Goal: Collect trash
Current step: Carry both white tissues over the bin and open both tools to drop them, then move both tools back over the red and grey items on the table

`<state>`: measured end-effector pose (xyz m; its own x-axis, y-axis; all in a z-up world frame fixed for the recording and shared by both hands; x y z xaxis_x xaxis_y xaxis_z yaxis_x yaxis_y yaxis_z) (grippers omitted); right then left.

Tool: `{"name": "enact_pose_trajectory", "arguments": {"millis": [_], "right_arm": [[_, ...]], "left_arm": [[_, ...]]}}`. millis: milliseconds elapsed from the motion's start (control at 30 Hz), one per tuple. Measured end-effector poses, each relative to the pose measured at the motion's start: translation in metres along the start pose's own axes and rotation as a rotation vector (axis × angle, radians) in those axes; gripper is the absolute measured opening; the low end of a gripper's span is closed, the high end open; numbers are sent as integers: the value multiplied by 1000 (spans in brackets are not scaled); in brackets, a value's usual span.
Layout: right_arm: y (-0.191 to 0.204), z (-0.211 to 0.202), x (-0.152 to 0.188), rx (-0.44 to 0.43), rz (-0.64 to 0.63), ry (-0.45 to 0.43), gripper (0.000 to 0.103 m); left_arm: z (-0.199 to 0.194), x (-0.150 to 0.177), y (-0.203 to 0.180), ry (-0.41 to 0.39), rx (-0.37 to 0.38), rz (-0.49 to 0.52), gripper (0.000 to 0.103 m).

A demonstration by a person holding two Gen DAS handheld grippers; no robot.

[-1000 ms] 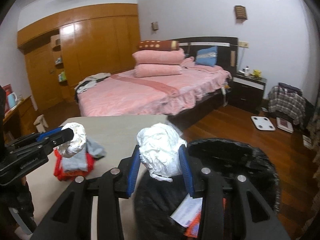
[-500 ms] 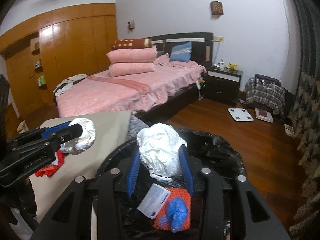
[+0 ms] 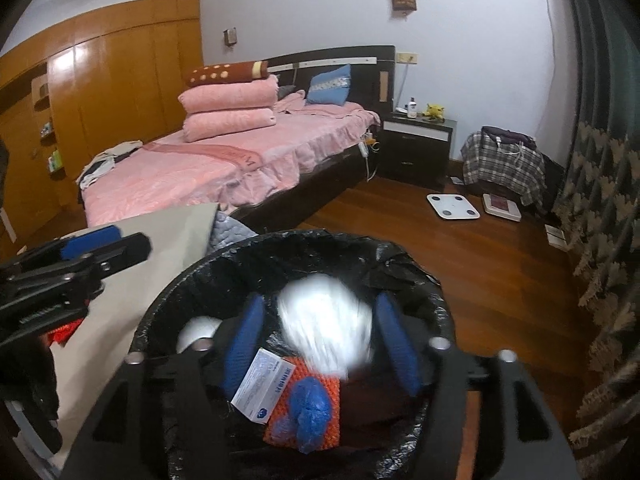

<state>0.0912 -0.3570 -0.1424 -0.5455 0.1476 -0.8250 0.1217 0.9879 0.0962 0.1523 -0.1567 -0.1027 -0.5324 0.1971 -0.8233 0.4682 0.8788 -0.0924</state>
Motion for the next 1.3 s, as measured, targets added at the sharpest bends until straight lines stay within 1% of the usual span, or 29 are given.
{"name": "enact_pose_trajectory", "arguments": {"millis": [33,133,167,200,233,333,500,733,1067,1300], "right_arm": [[0,-1,0,1,0,-2,74],[3,-4,-2,-2,-4,-15,86],[4,-4,-3,-6,-4,-17,88],[6,-6,-4,-9,-3,-23,95],[8,-9,-5,-15,-2,-30,97],[17,-12,-10,-31,-6,-37,97],[40,-16,-14,-66,-18,-52,97],[79,-12,-18,-131,-42,-56,97],[142,-2,-19,-217,-113,-46,97],[189,15,-17,-288,-149,-38,97]], "left_arm": [[-3,1,4,-7,-15,-5,75],[-11,-2,12,-19,-38,-24,86],[-15,-2,17,-25,-47,-31,88],[-19,-3,21,-30,-54,-35,89],[-24,-3,25,-35,-64,-39,90],[-40,-4,39,-54,-103,-49,93],[-68,-1,66,-80,-159,-76,94],[-111,10,109,-118,-280,-116,94],[-150,27,170,-126,-425,-174,94],[-164,42,210,-113,-514,-209,94]]}}
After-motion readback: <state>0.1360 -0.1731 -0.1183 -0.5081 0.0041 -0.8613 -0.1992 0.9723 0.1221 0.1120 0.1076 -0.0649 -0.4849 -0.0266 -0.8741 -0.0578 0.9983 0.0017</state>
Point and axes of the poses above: each gripper's, at about its wrist camera, not at the fingertips, and z roughly the way its jaws point, y to its left, x to its underside, the point moved 1 cm from there along z, roughly the way its jaws point, and after that the axes turned 2 degrees about -x, right-handed, at the moved point
